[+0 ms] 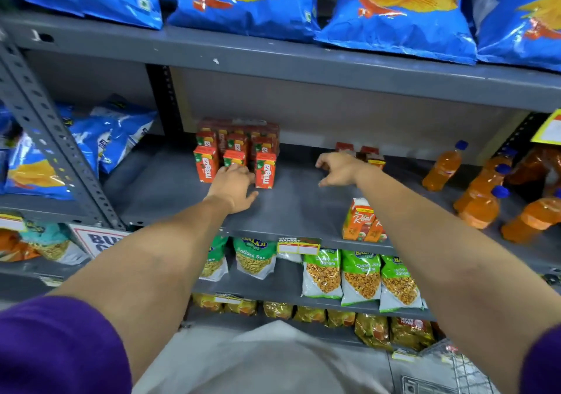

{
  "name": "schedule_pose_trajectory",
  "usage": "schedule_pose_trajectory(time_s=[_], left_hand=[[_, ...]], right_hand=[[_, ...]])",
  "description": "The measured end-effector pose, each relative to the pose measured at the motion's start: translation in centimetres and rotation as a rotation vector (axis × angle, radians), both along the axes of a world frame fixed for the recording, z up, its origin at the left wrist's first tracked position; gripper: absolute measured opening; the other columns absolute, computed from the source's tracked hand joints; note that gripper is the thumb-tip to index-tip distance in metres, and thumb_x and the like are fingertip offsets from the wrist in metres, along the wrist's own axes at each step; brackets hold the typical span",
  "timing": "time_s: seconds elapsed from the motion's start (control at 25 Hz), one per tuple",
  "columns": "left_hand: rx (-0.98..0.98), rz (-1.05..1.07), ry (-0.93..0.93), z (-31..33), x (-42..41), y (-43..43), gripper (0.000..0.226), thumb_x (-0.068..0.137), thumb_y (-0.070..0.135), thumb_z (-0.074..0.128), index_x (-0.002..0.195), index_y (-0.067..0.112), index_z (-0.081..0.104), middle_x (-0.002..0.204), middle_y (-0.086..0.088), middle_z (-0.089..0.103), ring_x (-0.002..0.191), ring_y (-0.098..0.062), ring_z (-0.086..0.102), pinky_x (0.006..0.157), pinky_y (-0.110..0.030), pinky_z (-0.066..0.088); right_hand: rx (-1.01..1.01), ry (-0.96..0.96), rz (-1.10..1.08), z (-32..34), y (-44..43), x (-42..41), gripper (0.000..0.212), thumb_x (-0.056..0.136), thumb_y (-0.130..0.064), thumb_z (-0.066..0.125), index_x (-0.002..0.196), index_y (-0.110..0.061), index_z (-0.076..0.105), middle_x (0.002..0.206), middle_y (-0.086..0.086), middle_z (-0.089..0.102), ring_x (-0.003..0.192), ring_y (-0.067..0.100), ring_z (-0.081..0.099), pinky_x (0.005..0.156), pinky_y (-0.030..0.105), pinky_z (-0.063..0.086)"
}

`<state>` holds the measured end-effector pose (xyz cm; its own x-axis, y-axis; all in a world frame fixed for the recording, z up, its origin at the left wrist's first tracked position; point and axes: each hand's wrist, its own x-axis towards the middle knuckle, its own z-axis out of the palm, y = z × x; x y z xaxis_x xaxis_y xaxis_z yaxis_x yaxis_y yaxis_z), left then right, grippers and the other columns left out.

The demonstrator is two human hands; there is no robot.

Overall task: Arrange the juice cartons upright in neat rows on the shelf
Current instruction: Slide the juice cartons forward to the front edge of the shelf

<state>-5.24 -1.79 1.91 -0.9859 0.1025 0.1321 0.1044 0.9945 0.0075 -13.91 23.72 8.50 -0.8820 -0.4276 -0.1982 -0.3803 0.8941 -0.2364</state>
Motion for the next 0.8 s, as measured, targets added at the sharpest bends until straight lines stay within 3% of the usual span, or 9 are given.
schedule_pose_trajectory(time_s=[0.12, 0.28, 0.36, 0.48, 0.64, 0.8], left_hand=[[-0.02, 0.053, 0.073, 0.1, 0.2, -4.0, 0.045, 0.086, 0.037, 0.058, 0.125, 0.014, 0.059, 0.135, -0.006, 0.052, 0.132, -0.026, 0.038, 0.11, -0.043, 0.026], [0.014, 0.179, 0.104, -0.2, -0.1, -9.5, 0.058, 0.079, 0.038, 0.067, 0.128, 0.011, 0.05, 0.135, -0.009, 0.045, 0.126, -0.029, 0.041, 0.106, -0.042, 0.032], [0.179, 0.286, 0.057, -0.9, -0.6, -11.3, 0.072, 0.074, 0.038, 0.076, 0.13, 0.008, 0.042, 0.137, -0.012, 0.039, 0.125, -0.033, 0.042, 0.102, -0.046, 0.04], [0.49, 0.404, -0.106, -2.1, -1.6, -12.6, 0.092, 0.067, 0.04, 0.084, 0.136, 0.009, 0.032, 0.141, -0.014, 0.033, 0.129, -0.035, 0.041, 0.101, -0.049, 0.043], [0.682, 0.408, -0.16, -3.0, -3.8, -13.2, 0.086, 0.065, 0.034, 0.087, 0.131, 0.007, 0.037, 0.136, -0.016, 0.045, 0.126, -0.033, 0.048, 0.098, -0.04, 0.041], [0.785, 0.367, -0.241, -3.1, -5.7, -13.5, 0.079, 0.067, 0.029, 0.086, 0.133, 0.016, 0.043, 0.131, -0.01, 0.058, 0.119, -0.031, 0.056, 0.097, -0.036, 0.044]], right_hand=[[0.004, 0.023, -0.002, -2.3, -3.8, 0.3, 0.06, 0.079, -0.024, 0.075, 0.131, -0.009, 0.049, 0.128, 0.014, 0.058, 0.115, 0.03, 0.057, 0.089, 0.031, 0.046], [-0.015, 0.019, -0.063, -4.7, -8.9, 0.3, 0.061, 0.079, -0.028, 0.075, 0.128, -0.004, 0.047, 0.126, 0.015, 0.058, 0.114, 0.032, 0.057, 0.085, 0.035, 0.047], [-0.06, 0.003, -0.155, -5.9, -10.5, 0.2, 0.072, 0.077, -0.034, 0.077, 0.13, -0.002, 0.042, 0.127, 0.016, 0.056, 0.116, 0.033, 0.055, 0.08, 0.035, 0.044], [-0.203, -0.044, -0.293, -7.3, -11.6, -0.1, 0.084, 0.072, -0.038, 0.08, 0.134, -0.003, 0.034, 0.131, 0.016, 0.054, 0.12, 0.034, 0.054, 0.085, 0.036, 0.045], [-0.325, -0.068, -0.335, -8.0, -12.6, -1.0, 0.071, 0.074, -0.036, 0.08, 0.131, -0.011, 0.046, 0.133, 0.011, 0.059, 0.121, 0.029, 0.056, 0.09, 0.032, 0.043], [-0.327, -0.037, -0.344, -8.1, -13.3, -1.4, 0.046, 0.082, -0.026, 0.073, 0.123, -0.012, 0.058, 0.124, 0.008, 0.066, 0.113, 0.026, 0.062, 0.081, 0.024, 0.04]])
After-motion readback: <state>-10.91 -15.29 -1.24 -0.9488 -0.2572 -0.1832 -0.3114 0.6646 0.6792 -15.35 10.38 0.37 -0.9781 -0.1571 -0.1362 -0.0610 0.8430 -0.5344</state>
